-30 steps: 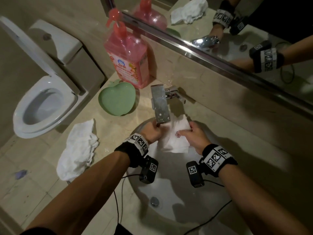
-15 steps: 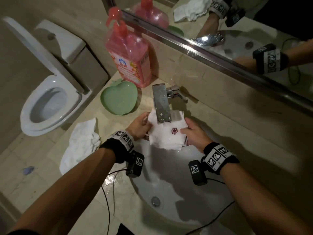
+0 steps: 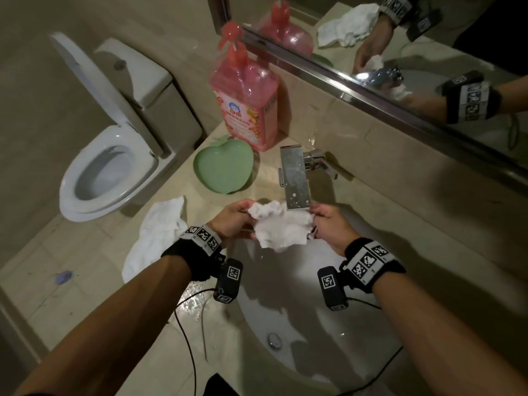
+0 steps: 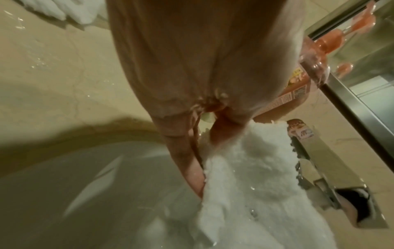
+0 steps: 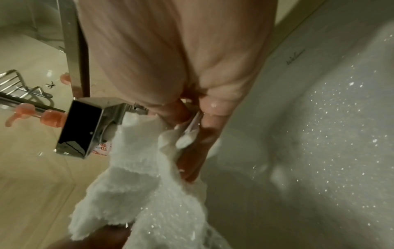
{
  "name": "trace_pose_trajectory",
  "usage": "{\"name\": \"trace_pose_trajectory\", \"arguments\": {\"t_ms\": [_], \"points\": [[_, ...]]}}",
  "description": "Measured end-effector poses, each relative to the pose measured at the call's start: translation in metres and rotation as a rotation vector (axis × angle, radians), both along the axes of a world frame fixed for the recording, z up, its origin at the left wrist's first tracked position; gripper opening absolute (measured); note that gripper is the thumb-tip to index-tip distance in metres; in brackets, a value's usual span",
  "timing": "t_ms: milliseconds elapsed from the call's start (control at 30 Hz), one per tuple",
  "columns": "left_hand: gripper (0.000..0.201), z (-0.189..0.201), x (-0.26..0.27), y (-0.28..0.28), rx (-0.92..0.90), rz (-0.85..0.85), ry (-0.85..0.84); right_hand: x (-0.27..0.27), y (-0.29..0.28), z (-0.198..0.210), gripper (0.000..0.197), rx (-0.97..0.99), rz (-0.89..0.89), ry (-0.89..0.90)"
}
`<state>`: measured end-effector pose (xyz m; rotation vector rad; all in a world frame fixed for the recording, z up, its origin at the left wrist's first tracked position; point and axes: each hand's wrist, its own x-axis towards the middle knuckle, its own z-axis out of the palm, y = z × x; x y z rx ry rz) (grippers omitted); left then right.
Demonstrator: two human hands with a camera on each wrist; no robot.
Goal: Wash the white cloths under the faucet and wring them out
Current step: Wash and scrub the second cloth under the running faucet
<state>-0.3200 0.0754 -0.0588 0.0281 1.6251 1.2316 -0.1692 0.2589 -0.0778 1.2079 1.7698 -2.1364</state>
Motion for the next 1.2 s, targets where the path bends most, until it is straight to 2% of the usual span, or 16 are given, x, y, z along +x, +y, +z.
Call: {"name": "trace_pose_trajectory", "arguments": {"t_ms": [133, 233, 333, 367, 433, 467, 533, 567, 633, 667, 733, 800, 900, 1000, 1100, 1200], "points": [[0.022, 0.003, 0.005, 0.013, 0.015, 0.075, -0.132, 0.013, 0.007, 0.009, 0.048, 0.08, 0.037, -0.003], [0.013, 0.001, 0.009, 0.023, -0.016, -0.12, 0.053, 0.019, 0.013, 0.014, 0.038, 0.048, -0.057, 0.021], [0.042, -0.005, 0.01, 0.036, -0.13, -0.435, 0.369, 0.027, 0.023, 0.015, 0.015, -0.001, -0.087, 0.007], [0.05, -0.005, 0.01, 0.042, -0.168, -0.507, 0.43, 0.03, 0.026, 0.015, 0.017, 0.021, -0.042, 0.011], [0.067, -0.007, 0.01, 0.055, -0.201, -0.611, 0.417, 0.035, 0.029, 0.017, 0.017, 0.164, 0.099, 0.01], [0.067, -0.007, 0.011, 0.061, -0.211, -0.667, 0.385, 0.036, 0.029, 0.016, 0.02, 0.229, 0.147, 0.012], [0.06, -0.007, 0.012, 0.07, -0.248, -0.758, 0.352, 0.035, 0.03, 0.014, 0.039, 0.305, 0.178, 0.02], [0.064, -0.009, 0.013, 0.074, -0.273, -0.794, 0.367, 0.033, 0.03, 0.015, 0.049, 0.326, 0.185, 0.029], [0.097, -0.013, 0.016, 0.083, -0.323, -0.881, 0.438, 0.03, 0.031, 0.015, 0.058, 0.368, 0.194, 0.039], [0.105, -0.015, 0.019, 0.088, -0.344, -0.925, 0.477, 0.03, 0.031, 0.015, 0.055, 0.395, 0.205, 0.048], [0.094, -0.02, 0.023, 0.095, -0.369, -0.988, 0.54, 0.03, 0.03, 0.016, 0.049, 0.469, 0.254, 0.067], [0.056, -0.023, 0.024, 0.096, -0.412, -0.988, 0.59, 0.029, 0.031, 0.013, 0.044, 0.513, 0.301, 0.07], [0.022, -0.022, 0.023, 0.087, -0.419, -0.974, 0.704, 0.029, 0.035, 0.009, 0.038, 0.388, 0.3, 0.02], [0.029, -0.018, 0.025, 0.076, -0.318, -0.889, 0.79, 0.022, 0.037, 0.006, 0.054, 0.196, 0.284, -0.001], [0.025, -0.013, 0.023, 0.065, -0.244, -0.792, 0.874, 0.008, 0.029, 0.005, 0.073, 0.007, 0.301, -0.04], [0.048, -0.009, 0.02, 0.058, -0.195, -0.842, 0.919, -0.006, 0.014, -0.004, 0.081, -0.189, 0.325, -0.088]]}}
